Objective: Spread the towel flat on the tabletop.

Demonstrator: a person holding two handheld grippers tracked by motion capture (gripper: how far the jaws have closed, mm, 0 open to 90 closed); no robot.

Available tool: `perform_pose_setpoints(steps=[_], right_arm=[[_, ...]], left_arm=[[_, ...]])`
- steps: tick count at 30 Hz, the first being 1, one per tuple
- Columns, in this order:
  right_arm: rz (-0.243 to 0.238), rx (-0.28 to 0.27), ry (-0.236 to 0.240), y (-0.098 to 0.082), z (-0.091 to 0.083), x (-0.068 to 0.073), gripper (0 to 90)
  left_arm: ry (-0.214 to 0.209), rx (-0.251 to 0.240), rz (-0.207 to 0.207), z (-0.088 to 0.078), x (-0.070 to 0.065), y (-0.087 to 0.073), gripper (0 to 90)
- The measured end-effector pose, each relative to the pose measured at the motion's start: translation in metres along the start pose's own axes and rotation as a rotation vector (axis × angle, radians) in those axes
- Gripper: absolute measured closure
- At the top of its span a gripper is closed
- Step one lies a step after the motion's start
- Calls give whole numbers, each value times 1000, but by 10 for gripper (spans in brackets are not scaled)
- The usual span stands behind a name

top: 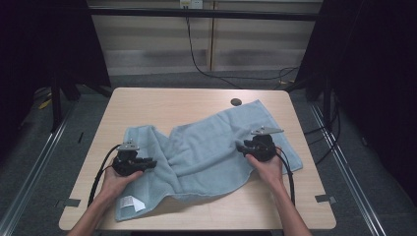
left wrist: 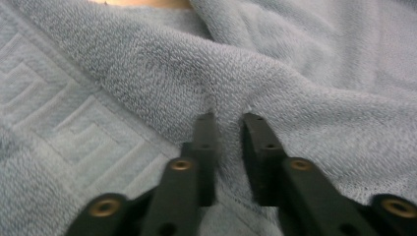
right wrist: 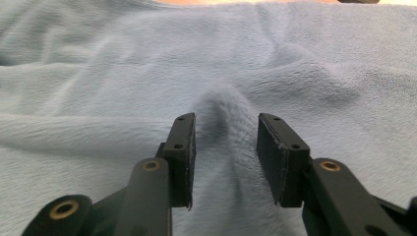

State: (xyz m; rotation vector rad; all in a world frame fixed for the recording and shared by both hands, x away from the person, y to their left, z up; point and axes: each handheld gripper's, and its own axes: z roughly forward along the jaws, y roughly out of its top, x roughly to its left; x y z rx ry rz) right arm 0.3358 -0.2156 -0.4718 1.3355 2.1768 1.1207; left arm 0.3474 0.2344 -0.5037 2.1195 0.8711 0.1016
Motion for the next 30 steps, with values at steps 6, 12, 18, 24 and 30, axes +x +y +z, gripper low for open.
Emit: perform_pose_setpoints(steps=[6,12,18,24,30], right_arm=[[-19,-3,72,-19,-31,25,562],[-15,80,136,-51,-42,46,504],[-52,142,94,-74,-41,54,452],[-128,128,24,-65,-29,50,694],[-78,122,18,-41,-1,22,851]], left_arm=[[-61,26,-5,-10,-20,-13,844],[-117,38,38,-16,-45,-23,844],[-132,36,25,-9,-49,-20,842],[-147,33,24,-3,-55,-19,836],[-189,30,69,-3,-76,-20,839]])
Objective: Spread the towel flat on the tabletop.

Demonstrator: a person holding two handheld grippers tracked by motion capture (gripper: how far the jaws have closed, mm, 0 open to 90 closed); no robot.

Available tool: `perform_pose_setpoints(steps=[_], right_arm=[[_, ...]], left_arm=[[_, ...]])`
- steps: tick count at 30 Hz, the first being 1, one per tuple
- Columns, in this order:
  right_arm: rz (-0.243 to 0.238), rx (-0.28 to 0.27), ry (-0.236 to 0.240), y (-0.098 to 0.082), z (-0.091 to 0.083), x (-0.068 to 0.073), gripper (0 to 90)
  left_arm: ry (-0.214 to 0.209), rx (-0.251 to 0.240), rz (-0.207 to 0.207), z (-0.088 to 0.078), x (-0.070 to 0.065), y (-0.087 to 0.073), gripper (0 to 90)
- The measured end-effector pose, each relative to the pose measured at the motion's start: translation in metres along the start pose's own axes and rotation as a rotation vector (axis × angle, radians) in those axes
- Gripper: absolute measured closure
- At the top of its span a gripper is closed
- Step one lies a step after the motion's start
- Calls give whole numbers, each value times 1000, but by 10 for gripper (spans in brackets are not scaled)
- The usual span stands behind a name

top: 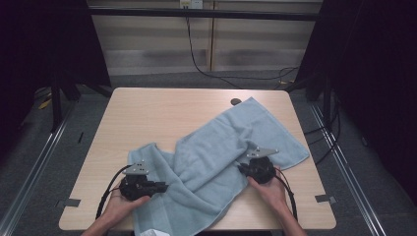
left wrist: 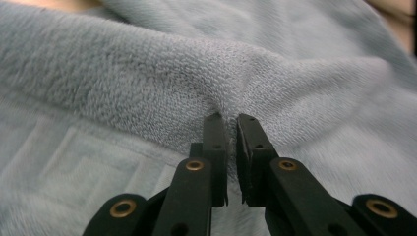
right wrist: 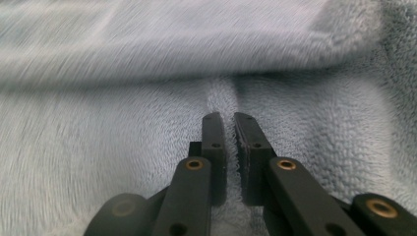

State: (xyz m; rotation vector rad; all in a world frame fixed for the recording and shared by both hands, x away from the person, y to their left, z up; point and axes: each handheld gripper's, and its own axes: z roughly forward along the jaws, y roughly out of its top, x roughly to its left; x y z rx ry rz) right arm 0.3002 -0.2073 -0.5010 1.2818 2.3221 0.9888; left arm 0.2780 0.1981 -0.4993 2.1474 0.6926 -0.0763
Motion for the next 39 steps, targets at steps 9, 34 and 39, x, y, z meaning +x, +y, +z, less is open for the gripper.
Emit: perform_pose_setpoints(steps=[9,34,39], right_arm=[[45,-13,2,37,37,-29,848],[-37,-8,103,3,-16,33,410],[-72,27,39,-3,-7,39,510]], left_arm=[[-94,-32,20,-2,-21,4,796],[195,9,-37,21,73,46,599],[222,38,44,14,65,38,854]])
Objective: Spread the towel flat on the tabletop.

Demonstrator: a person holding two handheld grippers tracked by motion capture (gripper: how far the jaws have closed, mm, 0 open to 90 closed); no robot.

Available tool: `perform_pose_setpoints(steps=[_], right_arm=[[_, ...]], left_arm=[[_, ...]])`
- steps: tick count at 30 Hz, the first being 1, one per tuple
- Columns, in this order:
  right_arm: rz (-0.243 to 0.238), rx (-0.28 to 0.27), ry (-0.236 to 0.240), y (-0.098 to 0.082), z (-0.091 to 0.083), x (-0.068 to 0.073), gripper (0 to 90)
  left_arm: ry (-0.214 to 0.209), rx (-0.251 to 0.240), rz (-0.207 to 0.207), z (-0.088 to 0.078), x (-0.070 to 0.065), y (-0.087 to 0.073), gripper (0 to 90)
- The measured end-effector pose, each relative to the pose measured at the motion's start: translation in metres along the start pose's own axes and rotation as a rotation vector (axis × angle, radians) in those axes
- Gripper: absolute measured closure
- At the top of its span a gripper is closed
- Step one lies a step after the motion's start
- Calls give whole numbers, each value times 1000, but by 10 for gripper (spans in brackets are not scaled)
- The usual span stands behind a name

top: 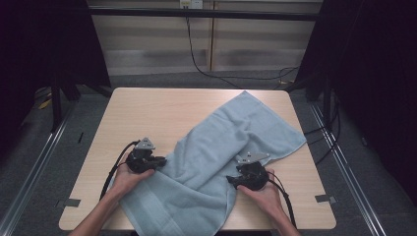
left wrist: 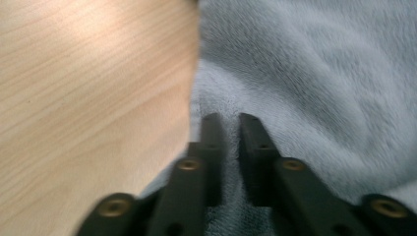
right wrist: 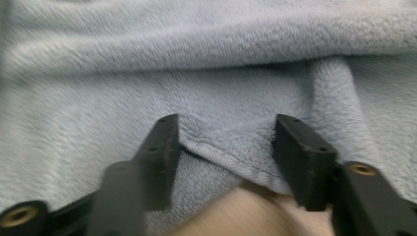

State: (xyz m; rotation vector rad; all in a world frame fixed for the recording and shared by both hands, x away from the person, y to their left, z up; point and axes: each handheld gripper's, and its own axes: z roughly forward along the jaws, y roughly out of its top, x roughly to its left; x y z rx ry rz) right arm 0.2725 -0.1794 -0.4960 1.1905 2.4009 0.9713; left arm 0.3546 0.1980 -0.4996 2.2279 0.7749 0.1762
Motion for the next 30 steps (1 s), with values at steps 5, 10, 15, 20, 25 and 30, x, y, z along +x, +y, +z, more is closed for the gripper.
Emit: perform_pose_setpoints(steps=[5,10,15,20,25,30], right_arm=[[17,-10,-4,-5,-7,-1,747],[48,-51,13,-10,-24,-6,768],[55,-114,14,-21,-53,-4,768],[96,-124,11,-47,-79,-1,765],[115,-88,-19,-73,-98,6,742],[136,-124,-31,-79,-109,1,673]], left_arm=[[11,3,-25,-18,-1,-17,868],[-28,-19,-58,-41,-11,-44,868],[-97,-12,-44,-53,-34,-59,866],[-172,10,-27,-63,-61,-71,864],[-165,-52,16,-65,-73,-57,806],[-140,-48,-17,-42,-53,-24,700]])
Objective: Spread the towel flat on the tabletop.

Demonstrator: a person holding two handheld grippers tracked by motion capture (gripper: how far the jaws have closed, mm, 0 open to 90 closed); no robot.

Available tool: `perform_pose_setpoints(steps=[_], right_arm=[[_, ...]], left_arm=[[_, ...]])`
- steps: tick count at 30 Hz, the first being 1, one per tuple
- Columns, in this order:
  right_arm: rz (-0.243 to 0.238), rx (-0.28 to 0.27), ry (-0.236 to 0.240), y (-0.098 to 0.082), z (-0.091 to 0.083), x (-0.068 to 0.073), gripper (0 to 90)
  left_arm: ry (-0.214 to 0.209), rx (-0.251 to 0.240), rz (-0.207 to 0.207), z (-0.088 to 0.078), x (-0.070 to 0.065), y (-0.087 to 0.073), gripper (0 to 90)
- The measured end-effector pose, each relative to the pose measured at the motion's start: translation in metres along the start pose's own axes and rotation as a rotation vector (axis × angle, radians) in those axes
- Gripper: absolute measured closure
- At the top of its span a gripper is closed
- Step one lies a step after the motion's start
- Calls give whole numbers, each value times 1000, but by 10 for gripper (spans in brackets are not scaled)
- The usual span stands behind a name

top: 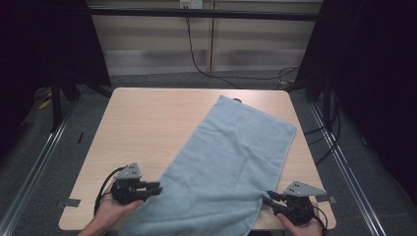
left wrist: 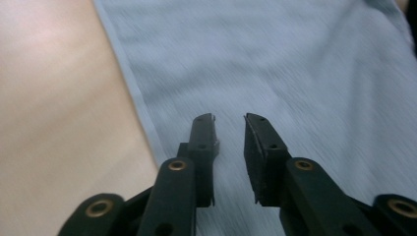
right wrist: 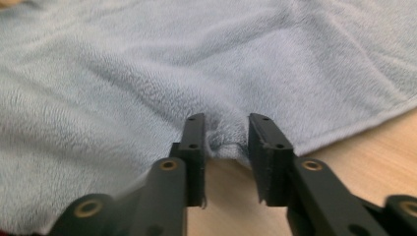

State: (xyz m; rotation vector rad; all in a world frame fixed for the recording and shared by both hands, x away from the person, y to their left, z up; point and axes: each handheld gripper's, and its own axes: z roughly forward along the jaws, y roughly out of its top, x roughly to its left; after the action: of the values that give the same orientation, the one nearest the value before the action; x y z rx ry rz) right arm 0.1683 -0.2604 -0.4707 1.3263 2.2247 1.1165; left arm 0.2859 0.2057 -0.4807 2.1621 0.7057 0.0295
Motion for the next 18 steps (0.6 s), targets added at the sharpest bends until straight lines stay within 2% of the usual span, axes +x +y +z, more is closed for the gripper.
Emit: perform_pose_setpoints(steps=[3,6,8,10,12,16,18], right_arm=[[-7,0,-14,6,5,0,633],[-14,-14,4,15,11,1,575],[-20,-12,13,21,17,1,549],[-20,0,18,24,23,0,514],[-13,23,25,23,31,-5,497],[4,61,6,16,39,-13,457],[19,71,-8,13,41,-16,444]], left_arm=[[8,13,15,19,9,22,648],[-1,21,-4,41,18,39,577],[8,20,-23,54,24,46,544],[7,10,-35,62,27,49,531],[12,22,-36,69,28,49,517],[21,46,-6,73,28,47,525],[51,53,35,72,26,46,581]])
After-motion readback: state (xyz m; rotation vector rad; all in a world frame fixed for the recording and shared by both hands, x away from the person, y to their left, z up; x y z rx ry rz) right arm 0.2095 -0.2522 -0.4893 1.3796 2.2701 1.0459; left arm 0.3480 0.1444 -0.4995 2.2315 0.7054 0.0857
